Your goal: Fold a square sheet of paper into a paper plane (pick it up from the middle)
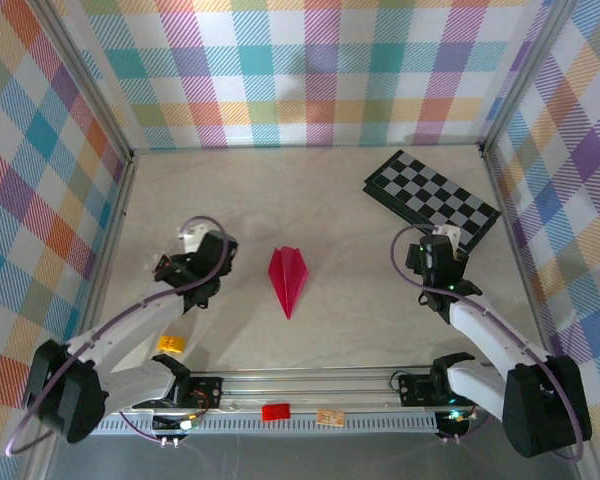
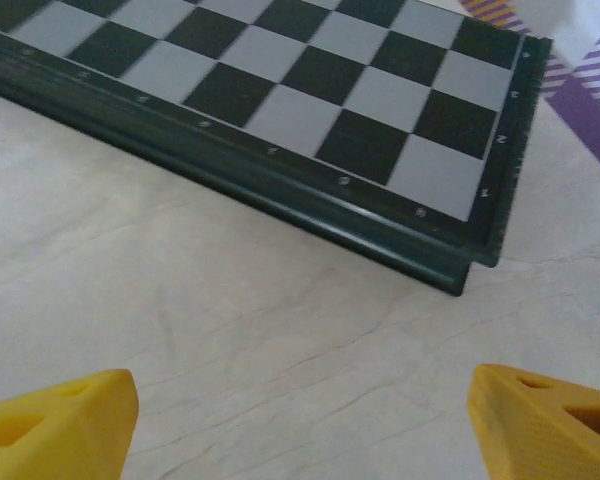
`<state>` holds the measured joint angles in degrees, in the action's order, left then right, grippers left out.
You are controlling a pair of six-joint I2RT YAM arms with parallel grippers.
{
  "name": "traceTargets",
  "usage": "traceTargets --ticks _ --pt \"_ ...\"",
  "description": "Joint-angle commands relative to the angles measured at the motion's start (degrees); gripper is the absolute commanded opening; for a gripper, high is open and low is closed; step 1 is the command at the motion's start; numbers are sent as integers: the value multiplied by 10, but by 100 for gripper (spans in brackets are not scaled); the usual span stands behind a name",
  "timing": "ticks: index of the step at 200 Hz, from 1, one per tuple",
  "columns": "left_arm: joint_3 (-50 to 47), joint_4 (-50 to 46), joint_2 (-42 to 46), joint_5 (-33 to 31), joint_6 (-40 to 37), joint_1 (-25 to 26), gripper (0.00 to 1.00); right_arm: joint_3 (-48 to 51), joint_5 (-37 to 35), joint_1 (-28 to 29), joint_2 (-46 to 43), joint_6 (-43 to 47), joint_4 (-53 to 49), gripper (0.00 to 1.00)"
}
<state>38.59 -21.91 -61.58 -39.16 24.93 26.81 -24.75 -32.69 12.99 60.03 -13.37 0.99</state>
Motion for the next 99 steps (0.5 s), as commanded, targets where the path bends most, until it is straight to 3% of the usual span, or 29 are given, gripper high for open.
traceTargets --ticks 1,32,65,99 --pt "-62 159 33 -11 -76 -61 83 20 40 -28 38 72 158 86" --pt "-118 294 24 7 -95 -127 84 -1 105 -50 136 100 228 86" --pt "-130 444 -70 6 -203 -131 87 7 185 -63 188 142 369 87" --pt "-155 627 -183 51 -267 -138 90 25 242 -85 262 143 490 87"
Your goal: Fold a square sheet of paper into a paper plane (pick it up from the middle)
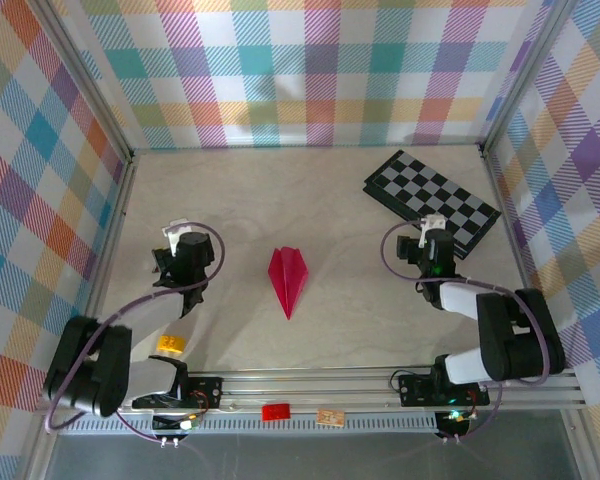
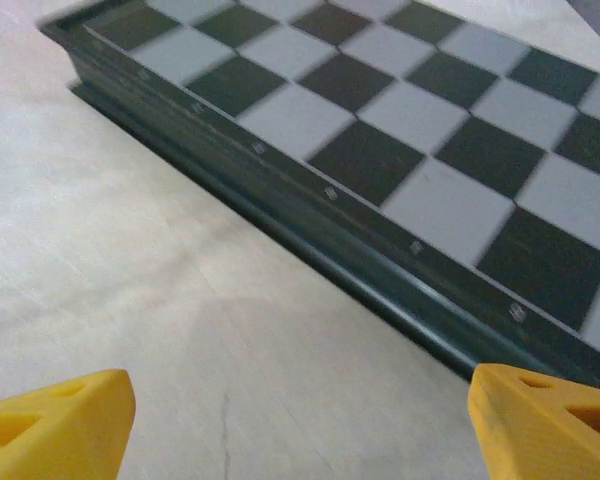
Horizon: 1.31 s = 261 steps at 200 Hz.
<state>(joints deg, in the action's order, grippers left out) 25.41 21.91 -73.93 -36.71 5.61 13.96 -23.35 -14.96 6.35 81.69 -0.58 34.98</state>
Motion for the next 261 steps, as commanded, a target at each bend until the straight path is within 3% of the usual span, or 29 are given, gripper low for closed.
traceTargets --ticks 1,19,24,39,49,63,70,77,87,97,109,141,261 --pt "-24 195 -65 27 -76 -10 90 10 67 -21 46 13 147 87" --pt "-23 250 -101 38 -74 -22 91 14 105 -39 59 3 158 87" --pt "-24 252 -107 63 -67 -32 91 17 107 -38 74 7 187 88" --pt "-35 301 -140 129 -67 -57 92 6 119 -44 67 1 147 90" --pt "-32 269 -135 187 -70 -63 92 2 121 -47 66 -1 139 93" --pt "-64 397 -185 232 -96 -67 93 2 123 -52 69 -7 144 99" --pt "-76 391 -168 250 -90 -69 95 0 124 -52 66 -6 133 99" --pt "-73 362 -158 243 -77 -74 96 0 123 -52 67 -6 135 99" --pt "-52 359 -176 186 -56 -79 98 0 123 -52 67 -7 135 99" --pt "-29 282 -161 184 -45 -83 100 1 119 -52 66 -6 137 99" --pt "-37 324 -174 181 -54 -81 100 6 97 -51 65 -13 144 99" --pt "-32 309 -170 210 -64 -79 100 8 89 -51 64 -17 148 99" --pt "-33 311 -170 212 -66 -79 100 9 90 -52 64 -17 149 99"
